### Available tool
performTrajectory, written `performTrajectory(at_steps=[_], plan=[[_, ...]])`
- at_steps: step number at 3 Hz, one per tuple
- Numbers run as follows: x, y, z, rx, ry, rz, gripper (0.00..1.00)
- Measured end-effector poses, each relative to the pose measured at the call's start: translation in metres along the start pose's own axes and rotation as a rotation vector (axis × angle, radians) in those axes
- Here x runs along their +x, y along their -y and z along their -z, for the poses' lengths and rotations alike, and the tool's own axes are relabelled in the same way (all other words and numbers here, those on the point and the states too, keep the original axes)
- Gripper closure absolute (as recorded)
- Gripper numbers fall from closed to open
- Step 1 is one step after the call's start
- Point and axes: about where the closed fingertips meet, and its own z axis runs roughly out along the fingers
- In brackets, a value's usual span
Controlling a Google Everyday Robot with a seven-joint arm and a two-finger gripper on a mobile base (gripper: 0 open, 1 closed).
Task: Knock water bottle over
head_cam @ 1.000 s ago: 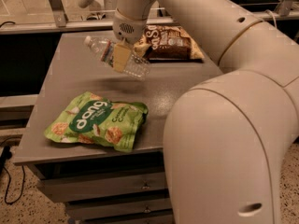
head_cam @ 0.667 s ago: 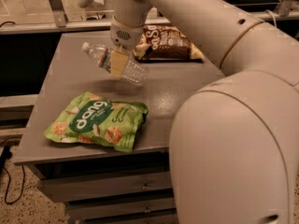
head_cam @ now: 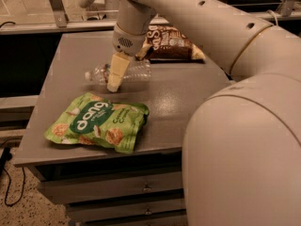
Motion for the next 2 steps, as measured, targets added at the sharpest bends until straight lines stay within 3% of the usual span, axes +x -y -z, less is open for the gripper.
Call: performTrajectory(at_steps=[1,2], plan=[[0.001,0.003,0.010,0.018,0.107,-0.037,0.00],[0.002,0.012,0.036,0.058,0.332,-0.060,0.00]])
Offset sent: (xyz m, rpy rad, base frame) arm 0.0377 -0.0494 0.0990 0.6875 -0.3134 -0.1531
